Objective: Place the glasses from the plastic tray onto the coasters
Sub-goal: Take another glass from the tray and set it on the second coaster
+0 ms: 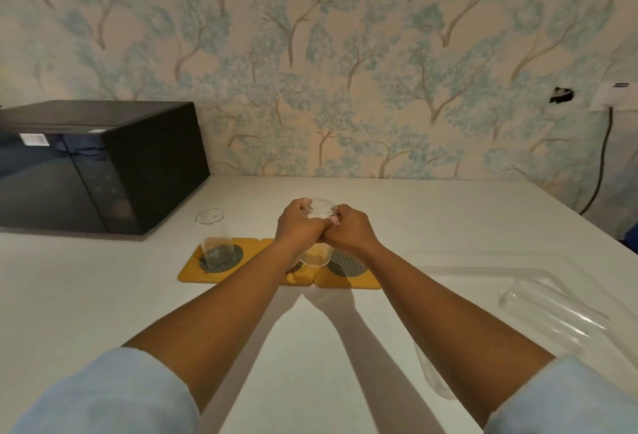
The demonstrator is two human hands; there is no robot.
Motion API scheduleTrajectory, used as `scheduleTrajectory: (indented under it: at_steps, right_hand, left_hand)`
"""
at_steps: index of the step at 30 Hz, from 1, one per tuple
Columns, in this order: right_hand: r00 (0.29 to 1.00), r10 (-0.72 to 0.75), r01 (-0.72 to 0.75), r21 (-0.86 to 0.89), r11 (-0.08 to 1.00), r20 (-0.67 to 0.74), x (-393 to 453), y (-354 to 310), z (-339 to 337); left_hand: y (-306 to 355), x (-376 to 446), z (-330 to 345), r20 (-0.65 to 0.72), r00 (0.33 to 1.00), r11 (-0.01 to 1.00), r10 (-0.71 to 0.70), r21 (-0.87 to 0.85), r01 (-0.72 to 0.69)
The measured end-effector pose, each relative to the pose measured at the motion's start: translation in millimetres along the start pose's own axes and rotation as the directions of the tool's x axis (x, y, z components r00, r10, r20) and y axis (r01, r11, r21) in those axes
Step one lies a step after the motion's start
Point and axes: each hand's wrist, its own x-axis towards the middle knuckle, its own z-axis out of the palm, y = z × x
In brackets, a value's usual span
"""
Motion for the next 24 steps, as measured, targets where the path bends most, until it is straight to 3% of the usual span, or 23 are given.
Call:
scheduleTrajectory:
  at_steps: [4,15,24]
  right_hand:
    - [0.997,0.011,-0.010,-0.012,1.000,0.071,12.0,8.5,28.2]
    - [0.997,-0.070,0.071,-0.014,0.997,0.030,19.4,2.5,30.9]
    - [0.996,-0.071,0.074,-0.050,0.996,0.057,29.3,6.1,43.6]
  left_hand:
    - [-21.9,14.3,-15.9,-0.027,0.999,0.999,-0.040,0.010,0.040]
    - [-16.9,28.1,-25.2,-0.068,0.997,0.990,0.040,0.137,-0.031]
    - [-26.3,37.6,-30.4,-0.065,0.998,0.988,0.002,0.153,0.008]
